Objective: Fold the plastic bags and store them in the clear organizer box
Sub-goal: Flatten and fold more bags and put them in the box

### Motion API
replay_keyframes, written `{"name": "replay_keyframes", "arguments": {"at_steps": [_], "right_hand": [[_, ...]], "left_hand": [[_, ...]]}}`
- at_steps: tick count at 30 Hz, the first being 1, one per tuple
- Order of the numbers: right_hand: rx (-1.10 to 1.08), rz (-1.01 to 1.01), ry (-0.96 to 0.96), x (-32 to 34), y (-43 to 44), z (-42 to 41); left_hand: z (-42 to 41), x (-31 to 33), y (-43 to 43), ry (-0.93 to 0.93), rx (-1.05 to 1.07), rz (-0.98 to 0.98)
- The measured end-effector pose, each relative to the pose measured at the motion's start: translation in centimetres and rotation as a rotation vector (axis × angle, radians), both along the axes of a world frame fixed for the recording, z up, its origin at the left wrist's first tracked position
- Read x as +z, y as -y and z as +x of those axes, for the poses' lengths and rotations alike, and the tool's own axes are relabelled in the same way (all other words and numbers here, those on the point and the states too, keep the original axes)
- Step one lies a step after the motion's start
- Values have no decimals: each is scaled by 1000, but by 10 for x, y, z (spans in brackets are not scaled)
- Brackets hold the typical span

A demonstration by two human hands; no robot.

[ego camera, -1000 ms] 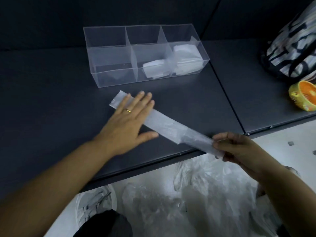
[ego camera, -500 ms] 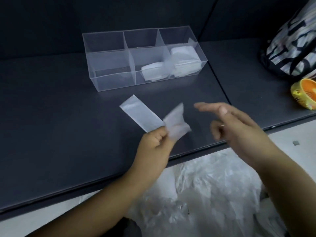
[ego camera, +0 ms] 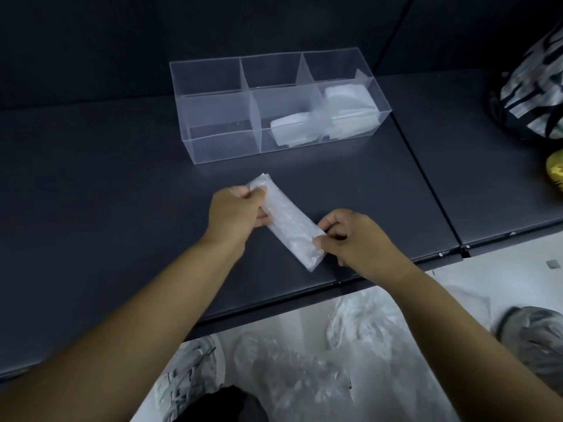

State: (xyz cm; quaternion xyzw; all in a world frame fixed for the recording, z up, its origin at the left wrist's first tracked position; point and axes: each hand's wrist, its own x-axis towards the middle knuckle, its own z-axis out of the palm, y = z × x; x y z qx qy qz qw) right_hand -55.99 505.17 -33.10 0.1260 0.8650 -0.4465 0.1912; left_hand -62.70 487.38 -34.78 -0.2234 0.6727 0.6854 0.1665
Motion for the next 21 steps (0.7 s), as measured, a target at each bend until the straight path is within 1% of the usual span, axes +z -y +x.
{"name": "replay_keyframes", "arguments": {"at_steps": [3,4,6,7,8,9,11,12,13,14,15,17,18,19,21], "right_hand": [[-27,3,18,0,0,-1],[-36,2,25,0,0,-2],[-49,-13,39,0,0,-3],[-59,-33,49,1,0,-4],[-69,-55,62,2,0,-5],[-77,-74,73,3,0,-6],[-95,-106,101,6,1,-7],[-106,-124,122,8,2,-7],[-121,-151,147,12,3,-7],[-150,-194,179,16,4,-6],[-197,-257,214,22,5,-5],[-295,-380,254,32,4,-2],[-314,-392,236,37,4,-1],[-306,-360,185,40,2,1],[-248,-245,18,41,-4,4]], "left_hand": [[-18,0,9,-89,18,-75],[-20,0,13,-169,25,-143],[-12,2,18,-455,-16,-396],[-1,3,17,-621,-87,-502],[14,3,15,-754,-209,-564],[30,1,11,-840,-370,-588],[60,-4,3,-903,-692,-623],[71,-9,1,-913,-806,-662],[78,-13,1,-930,-866,-715],[81,-16,1,-953,-866,-765],[82,-17,1,-974,-816,-797],[80,-15,-1,-1040,-671,-808],[78,-14,-2,-1071,-627,-794],[76,-11,-2,-1071,-621,-782],[71,-5,1,-1000,-652,-760]]}}
